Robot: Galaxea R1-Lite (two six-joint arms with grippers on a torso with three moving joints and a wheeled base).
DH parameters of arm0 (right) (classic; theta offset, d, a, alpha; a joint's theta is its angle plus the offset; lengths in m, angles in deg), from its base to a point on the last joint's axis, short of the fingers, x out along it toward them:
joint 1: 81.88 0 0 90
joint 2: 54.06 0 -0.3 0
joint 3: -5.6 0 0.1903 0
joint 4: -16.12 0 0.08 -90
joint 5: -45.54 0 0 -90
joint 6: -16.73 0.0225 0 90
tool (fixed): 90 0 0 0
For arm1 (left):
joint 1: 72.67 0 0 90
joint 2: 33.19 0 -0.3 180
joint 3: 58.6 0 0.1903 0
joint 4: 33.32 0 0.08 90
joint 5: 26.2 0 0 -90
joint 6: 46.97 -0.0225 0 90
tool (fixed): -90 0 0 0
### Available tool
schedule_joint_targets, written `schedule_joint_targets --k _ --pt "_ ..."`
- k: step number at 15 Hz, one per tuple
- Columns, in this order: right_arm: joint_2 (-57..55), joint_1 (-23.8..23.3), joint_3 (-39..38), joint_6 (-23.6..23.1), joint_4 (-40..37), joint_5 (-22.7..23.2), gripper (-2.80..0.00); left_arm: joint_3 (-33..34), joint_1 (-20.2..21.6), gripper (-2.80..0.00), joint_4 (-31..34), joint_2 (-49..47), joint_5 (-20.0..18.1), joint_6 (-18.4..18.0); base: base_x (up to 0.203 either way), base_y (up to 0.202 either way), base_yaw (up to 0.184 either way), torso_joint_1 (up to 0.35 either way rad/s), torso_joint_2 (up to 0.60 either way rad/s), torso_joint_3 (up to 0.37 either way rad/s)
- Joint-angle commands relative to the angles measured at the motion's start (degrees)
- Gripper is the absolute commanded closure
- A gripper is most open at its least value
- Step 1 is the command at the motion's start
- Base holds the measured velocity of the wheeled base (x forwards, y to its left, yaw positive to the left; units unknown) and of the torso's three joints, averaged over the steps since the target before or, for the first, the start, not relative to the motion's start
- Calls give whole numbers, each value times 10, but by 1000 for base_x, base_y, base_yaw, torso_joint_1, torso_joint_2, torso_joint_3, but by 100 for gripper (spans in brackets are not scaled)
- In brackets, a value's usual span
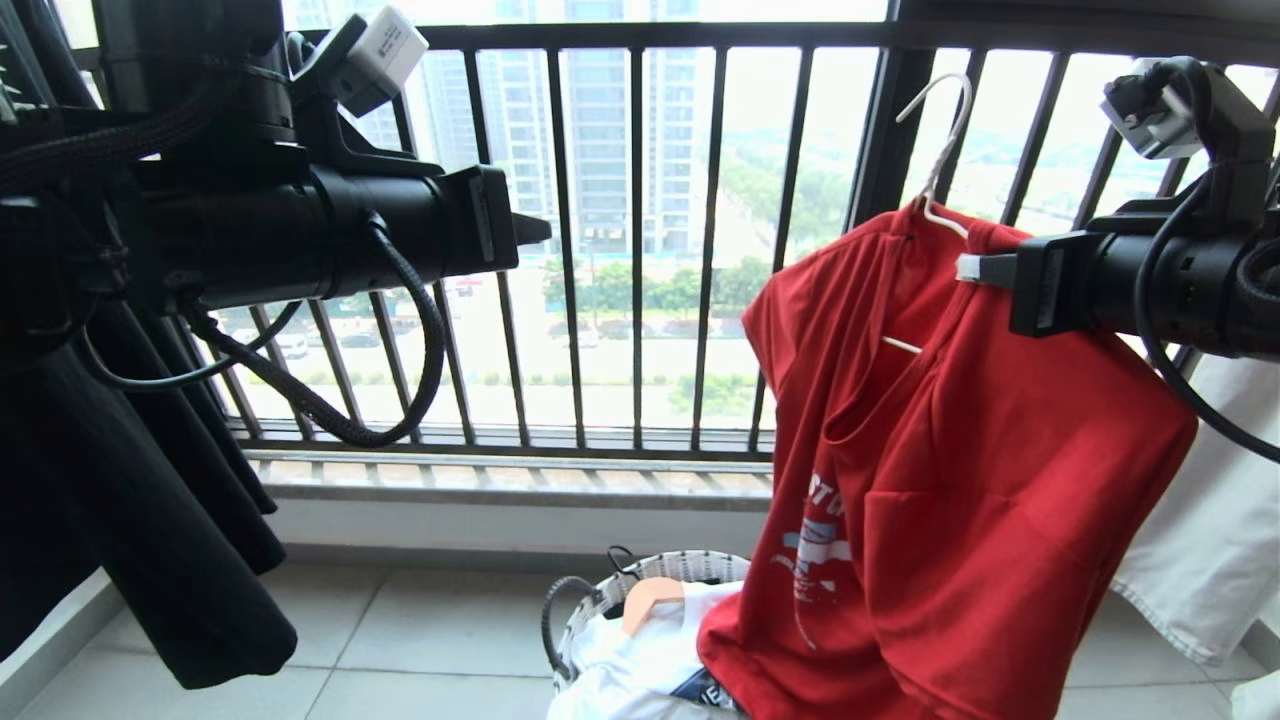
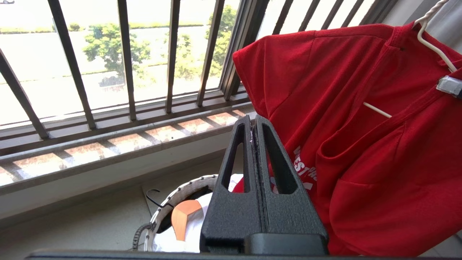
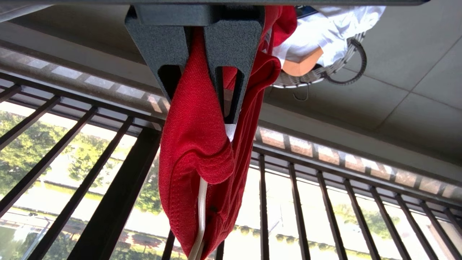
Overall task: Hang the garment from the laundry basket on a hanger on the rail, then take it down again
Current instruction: Hang the clothes rack on the clothesline
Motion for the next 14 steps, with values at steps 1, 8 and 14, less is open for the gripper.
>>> schedule_joint_targets --k 1,8,14 --pt "61 3 -24 -8 2 -2 0 28 2 0 -3 40 -1 1 0 0 0 107 -549 -354" --pt "205 4 -81 -11 -64 -3 0 183 30 0 -4 210 47 5 0 0 0 117 -480 -323" --pt "277 3 -99 -12 -117 -5 0 213 53 0 -1 304 73 -15 0 0 0 178 -478 -306"
